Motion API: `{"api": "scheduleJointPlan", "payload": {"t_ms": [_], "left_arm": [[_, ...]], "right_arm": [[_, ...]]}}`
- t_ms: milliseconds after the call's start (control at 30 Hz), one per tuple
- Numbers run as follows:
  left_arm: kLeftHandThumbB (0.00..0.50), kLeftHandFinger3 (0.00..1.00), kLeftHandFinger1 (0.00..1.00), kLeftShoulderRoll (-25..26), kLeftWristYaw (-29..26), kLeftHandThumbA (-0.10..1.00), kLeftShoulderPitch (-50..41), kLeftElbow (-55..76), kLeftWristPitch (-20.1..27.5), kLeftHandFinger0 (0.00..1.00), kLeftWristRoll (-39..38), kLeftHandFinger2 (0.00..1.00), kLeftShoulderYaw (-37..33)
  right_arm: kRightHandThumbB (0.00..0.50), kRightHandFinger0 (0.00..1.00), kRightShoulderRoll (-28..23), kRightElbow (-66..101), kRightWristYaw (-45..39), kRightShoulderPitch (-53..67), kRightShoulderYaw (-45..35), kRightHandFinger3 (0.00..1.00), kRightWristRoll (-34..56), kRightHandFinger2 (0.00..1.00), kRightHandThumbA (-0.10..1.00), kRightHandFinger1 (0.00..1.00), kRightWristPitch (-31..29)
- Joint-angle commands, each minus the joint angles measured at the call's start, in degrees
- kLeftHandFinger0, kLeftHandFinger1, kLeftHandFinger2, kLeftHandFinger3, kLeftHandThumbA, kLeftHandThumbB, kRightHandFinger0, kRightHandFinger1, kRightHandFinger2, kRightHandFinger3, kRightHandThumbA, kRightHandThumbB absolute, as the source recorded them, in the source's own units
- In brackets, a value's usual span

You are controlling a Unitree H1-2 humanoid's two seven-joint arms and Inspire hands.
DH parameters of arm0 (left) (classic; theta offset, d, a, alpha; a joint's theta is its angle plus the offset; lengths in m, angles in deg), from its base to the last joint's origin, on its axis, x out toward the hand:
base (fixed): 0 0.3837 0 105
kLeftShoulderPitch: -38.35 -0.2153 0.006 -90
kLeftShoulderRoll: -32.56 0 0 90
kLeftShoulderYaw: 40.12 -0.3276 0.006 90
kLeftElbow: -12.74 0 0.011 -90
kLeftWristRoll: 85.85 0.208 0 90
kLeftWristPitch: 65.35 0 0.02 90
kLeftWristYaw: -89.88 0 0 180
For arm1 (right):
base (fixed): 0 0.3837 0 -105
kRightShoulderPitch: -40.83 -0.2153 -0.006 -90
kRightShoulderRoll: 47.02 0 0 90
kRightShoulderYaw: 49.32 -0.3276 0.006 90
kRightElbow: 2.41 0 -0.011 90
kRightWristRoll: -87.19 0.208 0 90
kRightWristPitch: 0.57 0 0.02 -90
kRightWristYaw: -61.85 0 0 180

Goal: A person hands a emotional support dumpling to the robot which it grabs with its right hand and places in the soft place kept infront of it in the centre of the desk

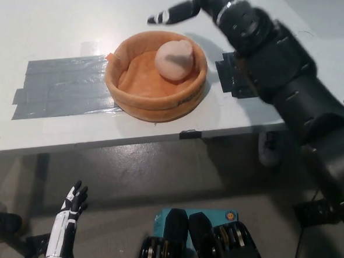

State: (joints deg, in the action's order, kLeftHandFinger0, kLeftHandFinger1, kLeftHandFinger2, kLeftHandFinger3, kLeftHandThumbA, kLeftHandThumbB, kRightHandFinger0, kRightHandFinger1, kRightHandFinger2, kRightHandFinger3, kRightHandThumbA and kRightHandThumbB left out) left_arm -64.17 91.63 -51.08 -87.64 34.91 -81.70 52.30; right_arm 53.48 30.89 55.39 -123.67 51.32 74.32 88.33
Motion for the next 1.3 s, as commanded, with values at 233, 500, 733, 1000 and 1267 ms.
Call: {"api": "scheduleJointPlan", "payload": {"t_ms": [233,500,733,1000,1267], "left_arm": [[0.5,1.0,1.0,1.0,-0.4,1.0,3.1,0.2,0.3,1.0,-0.2,1.0,0.6],[0.5,1.0,1.0,1.2,-0.3,1.0,3.4,-0.6,0.9,1.0,0.0,1.0,0.5],[0.5,1.0,1.0,1.1,-0.4,1.0,3.3,-1.4,1.1,1.0,0.0,1.0,0.6],[0.5,1.0,1.0,1.2,-0.3,1.0,2.3,-1.9,1.1,1.0,0.3,1.0,0.4],[0.5,1.0,1.0,0.9,0.1,1.0,-0.3,-1.6,1.3,1.0,0.1,1.0,0.1]], "right_arm": [[0.462,1.0,-10.5,49.1,-8.3,10.2,-6.0,1.0,6.7,1.0,1.0,1.0,12.0],[0.4,1.0,-13.8,84.2,-6.9,33.4,-13.2,1.0,13.1,1.0,1.0,1.0,16.0],[0.347,1.0,-13.1,93.3,-4.2,54.5,-14.7,1.0,14.3,1.0,0.98,1.0,8.3],[0.349,1.0,-9.5,88.8,-2.9,70.5,-12.0,1.0,14.2,1.0,1.0,1.0,-0.6],[0.322,1.0,-5.3,76.8,-1.3,77.4,-10.2,1.0,12.2,1.0,1.0,1.0,-5.7]]}}
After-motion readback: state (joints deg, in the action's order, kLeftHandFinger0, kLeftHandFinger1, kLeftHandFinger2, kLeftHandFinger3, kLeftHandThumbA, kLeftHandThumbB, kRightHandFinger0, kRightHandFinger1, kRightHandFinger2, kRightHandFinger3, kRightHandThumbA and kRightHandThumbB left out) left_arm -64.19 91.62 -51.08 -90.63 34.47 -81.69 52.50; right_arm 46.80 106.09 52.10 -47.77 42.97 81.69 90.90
